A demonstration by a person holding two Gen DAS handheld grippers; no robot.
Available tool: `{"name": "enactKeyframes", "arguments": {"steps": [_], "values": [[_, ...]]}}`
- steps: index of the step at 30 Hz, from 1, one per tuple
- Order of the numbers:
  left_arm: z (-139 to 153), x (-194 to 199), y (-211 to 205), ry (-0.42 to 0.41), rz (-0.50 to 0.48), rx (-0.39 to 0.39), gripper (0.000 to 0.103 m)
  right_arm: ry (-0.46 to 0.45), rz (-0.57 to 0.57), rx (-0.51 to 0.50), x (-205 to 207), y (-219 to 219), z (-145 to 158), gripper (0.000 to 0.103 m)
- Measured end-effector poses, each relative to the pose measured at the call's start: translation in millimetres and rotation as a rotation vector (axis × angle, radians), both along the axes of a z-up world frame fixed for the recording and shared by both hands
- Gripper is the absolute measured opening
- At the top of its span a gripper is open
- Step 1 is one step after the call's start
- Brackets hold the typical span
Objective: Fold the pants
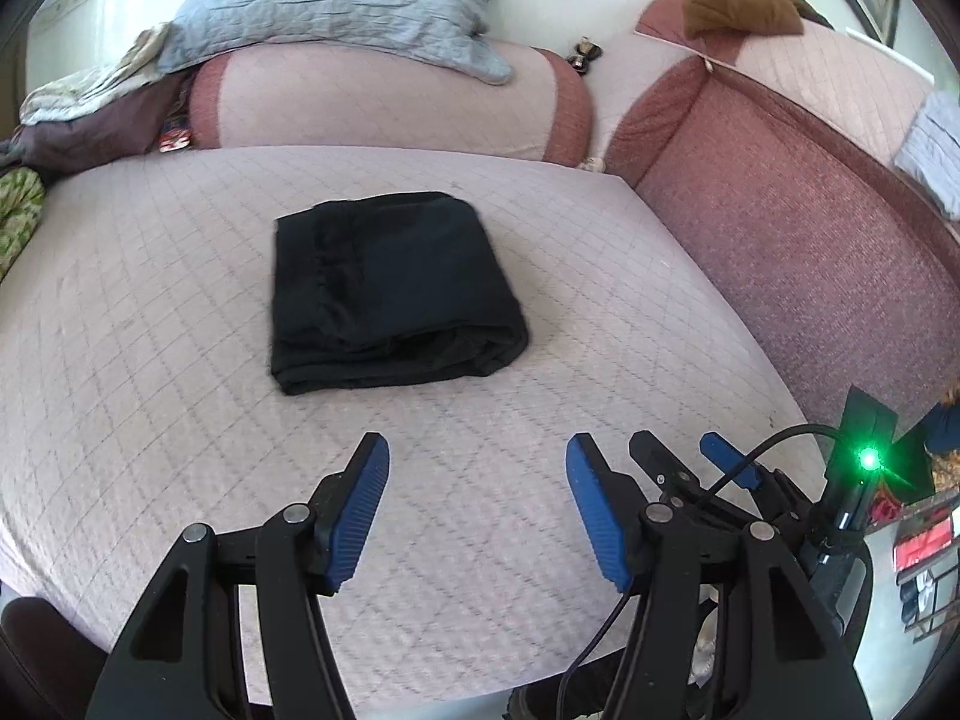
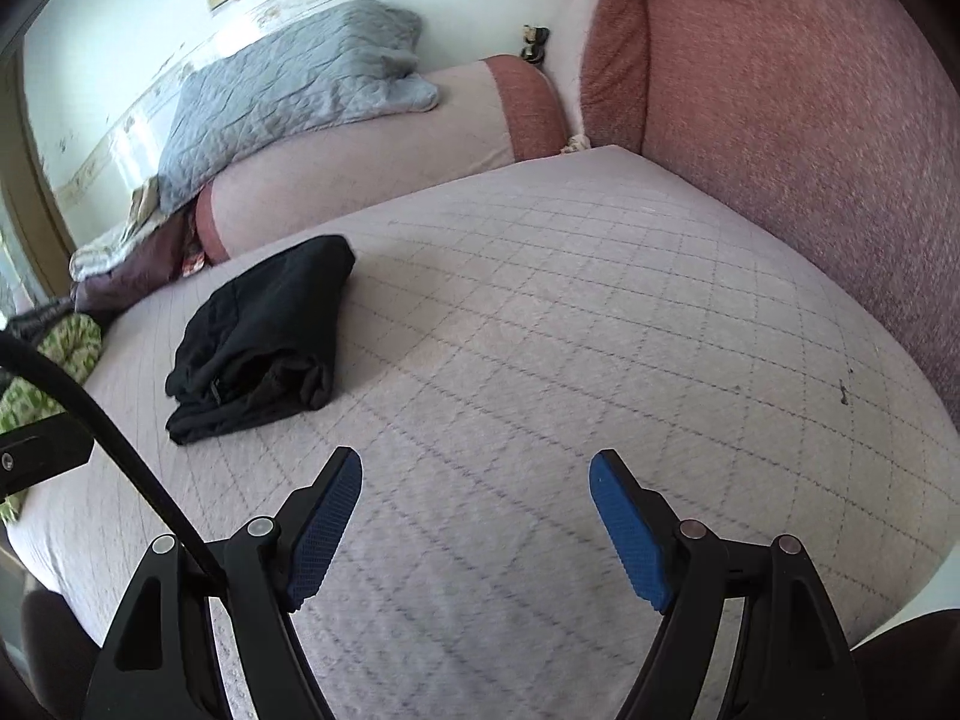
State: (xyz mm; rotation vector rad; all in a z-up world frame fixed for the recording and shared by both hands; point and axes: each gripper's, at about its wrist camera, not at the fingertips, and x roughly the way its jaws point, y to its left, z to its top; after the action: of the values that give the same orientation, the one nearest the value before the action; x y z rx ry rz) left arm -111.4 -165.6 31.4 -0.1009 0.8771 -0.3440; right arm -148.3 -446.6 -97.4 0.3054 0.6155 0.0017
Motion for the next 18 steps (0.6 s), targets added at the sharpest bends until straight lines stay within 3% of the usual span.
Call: {"name": "enactKeyframes", "arguments": {"steps": [9, 18], "values": [[-8, -5, 37, 0.018, 0.089, -0.038, 0.062, 0.010, 0.091, -0.142, 3, 50, -7, 0.083], [1, -18, 34, -0.019, 0.069, -0.051, 0.064, 0.008, 0.048, -0.114, -1, 38, -2, 0.083]]}}
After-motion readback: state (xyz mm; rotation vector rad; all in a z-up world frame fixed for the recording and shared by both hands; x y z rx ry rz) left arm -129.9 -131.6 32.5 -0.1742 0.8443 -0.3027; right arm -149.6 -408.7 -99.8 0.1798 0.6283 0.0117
